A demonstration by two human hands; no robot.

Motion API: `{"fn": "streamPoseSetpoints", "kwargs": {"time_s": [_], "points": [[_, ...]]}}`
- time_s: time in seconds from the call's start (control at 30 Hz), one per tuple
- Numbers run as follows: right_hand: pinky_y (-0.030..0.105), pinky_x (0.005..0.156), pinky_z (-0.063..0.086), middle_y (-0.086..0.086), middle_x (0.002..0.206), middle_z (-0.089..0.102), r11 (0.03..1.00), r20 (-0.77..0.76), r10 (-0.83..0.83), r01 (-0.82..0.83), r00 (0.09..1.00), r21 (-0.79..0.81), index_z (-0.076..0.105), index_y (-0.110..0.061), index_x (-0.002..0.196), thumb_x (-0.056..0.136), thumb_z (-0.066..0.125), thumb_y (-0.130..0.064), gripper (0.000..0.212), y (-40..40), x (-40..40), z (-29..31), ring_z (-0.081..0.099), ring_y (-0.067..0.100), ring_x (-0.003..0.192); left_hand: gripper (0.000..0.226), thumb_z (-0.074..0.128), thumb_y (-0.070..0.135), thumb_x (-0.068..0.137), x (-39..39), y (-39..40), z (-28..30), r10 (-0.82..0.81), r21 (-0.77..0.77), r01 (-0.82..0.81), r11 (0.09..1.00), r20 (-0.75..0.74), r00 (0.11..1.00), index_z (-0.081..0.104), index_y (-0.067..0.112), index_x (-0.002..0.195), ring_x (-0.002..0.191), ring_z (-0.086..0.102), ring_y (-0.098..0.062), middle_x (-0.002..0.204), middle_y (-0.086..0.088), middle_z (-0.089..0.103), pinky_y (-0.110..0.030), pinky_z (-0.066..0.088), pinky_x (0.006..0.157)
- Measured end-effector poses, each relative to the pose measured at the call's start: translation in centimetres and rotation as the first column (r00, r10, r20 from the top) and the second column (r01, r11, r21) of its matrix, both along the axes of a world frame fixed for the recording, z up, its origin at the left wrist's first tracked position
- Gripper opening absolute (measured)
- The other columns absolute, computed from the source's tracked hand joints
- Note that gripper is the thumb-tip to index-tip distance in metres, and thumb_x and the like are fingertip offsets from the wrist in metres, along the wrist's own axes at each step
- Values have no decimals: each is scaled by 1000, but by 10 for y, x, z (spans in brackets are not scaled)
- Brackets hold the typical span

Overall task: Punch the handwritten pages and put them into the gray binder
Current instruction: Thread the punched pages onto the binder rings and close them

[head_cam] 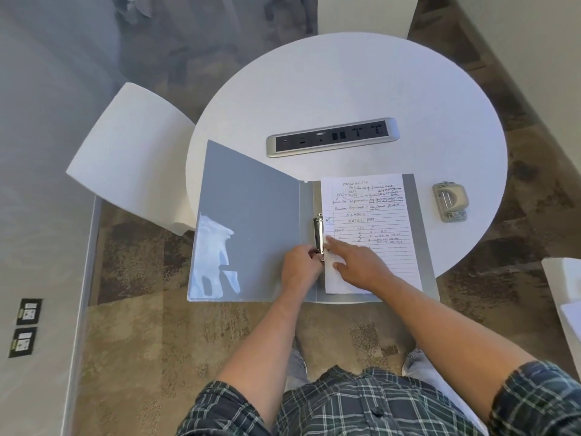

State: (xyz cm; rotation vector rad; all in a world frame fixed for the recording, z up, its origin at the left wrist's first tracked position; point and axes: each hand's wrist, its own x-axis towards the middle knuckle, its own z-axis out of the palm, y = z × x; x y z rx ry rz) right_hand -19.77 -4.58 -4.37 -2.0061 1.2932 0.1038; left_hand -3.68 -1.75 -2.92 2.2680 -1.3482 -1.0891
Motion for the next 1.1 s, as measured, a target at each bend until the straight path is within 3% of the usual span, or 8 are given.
{"fn": "streamPoseSetpoints", "kwargs": {"time_s": [0.23, 0.4, 0.53, 0.67, 0.8, 0.9, 1.0, 1.1], "points": [[31, 118, 32, -12, 165, 35, 969, 157, -248, 242, 956, 59, 56, -17, 148, 106, 53, -24, 43, 10, 4, -11, 44, 14, 146, 20, 60, 20, 93, -2, -2, 0, 64, 28, -66, 997, 52, 997, 75, 11, 81, 74, 67, -29, 75, -6, 73, -27, 45, 58], [19, 122, 0, -10, 171, -7, 987, 197, -127, 105, 972, 118, 15, -16, 165, 109, 49, -29, 67, 28, 4, -25, 12, 5, 155, 25, 59, 14, 87, -1, 0, -6, 117, 35, -116, 993, -12, 993, 61, -1, 67, 56, 45, -25, 56, -6, 50, -28, 34, 53], [26, 127, -7, -15, 168, -22, 987, 217, -87, 54, 972, 154, 0, -26, 165, 110, 41, -42, 71, 27, 3, -30, -7, -2, 154, 24, 57, 17, 87, 1, 2, -7, 155, 45, -151, 987, -99, 983, 69, 2, 74, 61, 55, -27, 68, -14, 68, -32, 47, 60], [28, 127, -9, -13, 168, -26, 991, 169, -19, -4, 985, 134, -7, -28, 164, 108, 40, -50, 76, 25, 3, -32, -6, -1, 155, 25, 54, 19, 93, -1, 2, -6, 159, 36, -155, 987, -155, 975, 72, 4, 82, 73, 65, -24, 84, -16, 74, -40, 57, 76], [33, 130, 3, -19, 170, -7, 980, 246, -101, 54, 964, 192, 12, -31, 165, 108, 47, -40, 67, 20, -1, -20, 6, 2, 156, 38, 50, 35, 89, 5, -2, -8, 170, 92, -154, 984, -213, 962, 69, 2, 81, 78, 70, -31, 85, -18, 74, -49, 58, 81], [36, 126, 26, -12, 166, 32, 940, 284, -342, 329, 896, 95, 44, -27, 156, 105, 59, -27, 54, 18, -14, -9, 34, 11, 151, 31, 60, 43, 93, 5, -2, -7, 141, 109, -119, 987, -223, 965, 65, 15, 81, 87, 74, -25, 87, -7, 75, -44, 59, 81], [43, 118, 38, 5, 152, 51, 740, 136, -639, 653, 757, -162, 51, -15, 147, 95, 71, -33, 58, 16, -31, 4, 48, 26, 140, 30, 66, 43, 93, 2, -2, -8, 141, 87, -126, 988, -192, 971, 56, 20, 77, 77, 68, -18, 81, 1, 69, -32, 54, 66], [47, 108, 43, 17, 142, 53, 638, -125, -768, 738, 628, -220, 45, -5, 143, 89, 73, -50, 76, 13, -50, 13, 51, 35, 130, 32, 68, 38, 93, -2, -2, -8, 128, 73, -118, 990, -148, 981, 50, 19, 75, 65, 51, -15, 72, 4, 58, -27, 40, 57]]}}
